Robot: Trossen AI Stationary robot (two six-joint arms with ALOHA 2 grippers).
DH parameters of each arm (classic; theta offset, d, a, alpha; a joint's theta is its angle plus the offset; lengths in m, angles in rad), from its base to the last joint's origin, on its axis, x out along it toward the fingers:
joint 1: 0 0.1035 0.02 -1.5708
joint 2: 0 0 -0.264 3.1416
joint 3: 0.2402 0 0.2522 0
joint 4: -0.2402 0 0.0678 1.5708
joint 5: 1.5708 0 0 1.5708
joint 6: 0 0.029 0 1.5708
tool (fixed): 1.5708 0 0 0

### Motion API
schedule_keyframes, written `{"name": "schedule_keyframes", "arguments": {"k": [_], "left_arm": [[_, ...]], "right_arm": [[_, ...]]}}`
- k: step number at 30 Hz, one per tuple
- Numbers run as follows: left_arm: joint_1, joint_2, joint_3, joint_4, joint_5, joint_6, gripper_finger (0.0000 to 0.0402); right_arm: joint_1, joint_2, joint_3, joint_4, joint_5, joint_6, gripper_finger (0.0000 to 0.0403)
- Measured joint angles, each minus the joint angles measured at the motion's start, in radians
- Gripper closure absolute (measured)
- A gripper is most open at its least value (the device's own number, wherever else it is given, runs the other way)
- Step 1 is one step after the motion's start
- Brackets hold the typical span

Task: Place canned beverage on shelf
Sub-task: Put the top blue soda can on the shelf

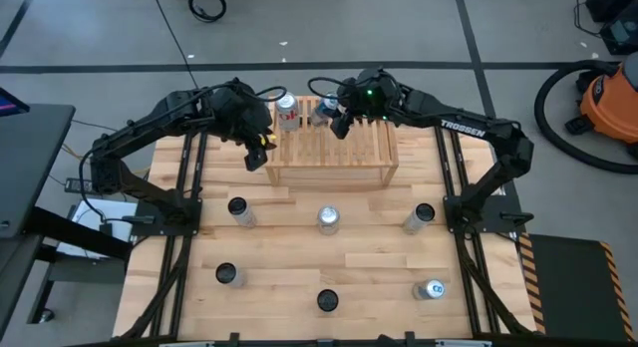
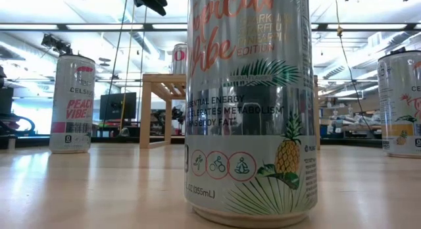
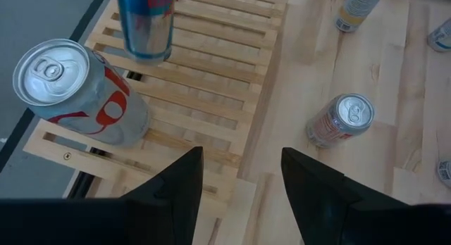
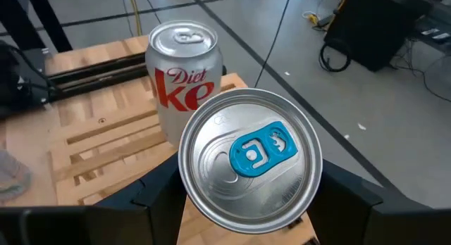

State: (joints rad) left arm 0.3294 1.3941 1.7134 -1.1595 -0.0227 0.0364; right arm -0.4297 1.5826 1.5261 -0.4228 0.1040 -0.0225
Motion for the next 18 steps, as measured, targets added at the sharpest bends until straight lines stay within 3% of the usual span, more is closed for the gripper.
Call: {"name": "schedule_keyframes", "arguments": {"k": [18], "left_arm": [[0.0, 0.0, 0.0, 0.004, 0.0, 0.0, 0.0209]], "right_arm": [[-0.024, 0.035, 0.0, 0.003, -0.056, -0.007, 0.0139]]}}
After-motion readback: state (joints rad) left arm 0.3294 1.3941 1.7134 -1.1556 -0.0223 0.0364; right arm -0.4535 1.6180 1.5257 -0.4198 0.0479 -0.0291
